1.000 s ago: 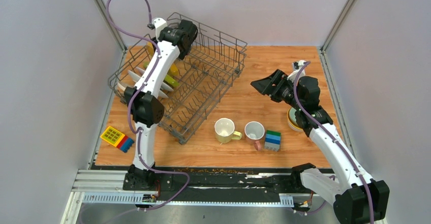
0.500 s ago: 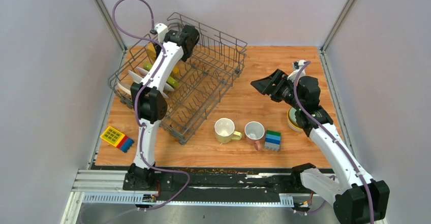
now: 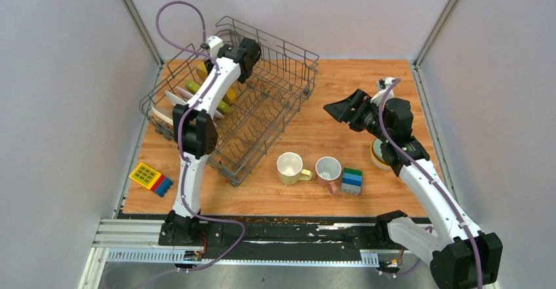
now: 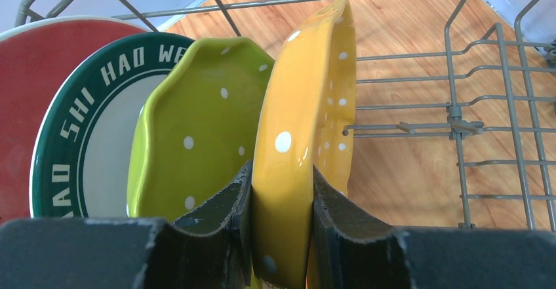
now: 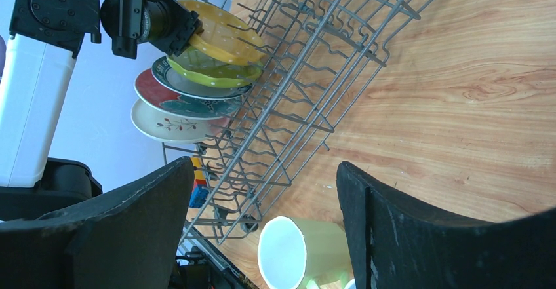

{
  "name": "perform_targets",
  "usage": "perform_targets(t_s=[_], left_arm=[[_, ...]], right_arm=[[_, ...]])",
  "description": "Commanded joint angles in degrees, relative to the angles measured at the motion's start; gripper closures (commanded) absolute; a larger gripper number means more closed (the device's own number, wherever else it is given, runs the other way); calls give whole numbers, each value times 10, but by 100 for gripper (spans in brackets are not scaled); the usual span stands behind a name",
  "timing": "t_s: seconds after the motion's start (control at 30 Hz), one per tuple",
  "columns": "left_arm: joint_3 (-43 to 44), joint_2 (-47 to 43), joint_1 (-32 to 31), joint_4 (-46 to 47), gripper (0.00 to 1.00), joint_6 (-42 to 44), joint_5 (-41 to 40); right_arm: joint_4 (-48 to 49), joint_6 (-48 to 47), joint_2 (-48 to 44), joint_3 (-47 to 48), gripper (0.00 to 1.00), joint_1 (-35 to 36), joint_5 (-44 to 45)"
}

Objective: Load the mixed dishes into the dish rack
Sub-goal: Insert the plate into the dish rack.

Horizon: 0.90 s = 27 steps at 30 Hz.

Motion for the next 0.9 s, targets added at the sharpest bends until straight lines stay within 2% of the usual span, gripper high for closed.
perform_targets(t_s=[0.0, 0.03, 0.1, 0.13, 0.2, 0.27, 0.47, 0.67, 0.87], left_arm=[[-10, -3, -3, 0, 85, 13, 24], [-11, -4, -3, -3, 84, 5, 23], [-11, -9, -3, -10, 68, 0, 23], [-12, -11, -3, -9, 55, -1, 25], [-13, -19, -3, -3, 39, 6, 27], [-16, -29, -3, 6, 31, 14, 27], [-49, -74, -2, 46, 21, 42, 28], [-65, -111, -2, 77, 19, 79, 33], [-85, -150, -2, 108, 10, 124, 40]], right_arm=[[29, -9, 4, 24, 19, 3, 6], [29, -9, 3, 23, 19, 3, 5], [29, -8, 4, 25, 19, 3, 4], [29, -8, 5, 25, 19, 3, 4], [28, -8, 6, 24, 19, 3, 3], [28, -8, 6, 25, 19, 3, 2], [28, -5, 10, 27, 19, 3, -3], [28, -3, 12, 29, 19, 2, -10], [19, 1, 25, 38, 19, -1, -26]])
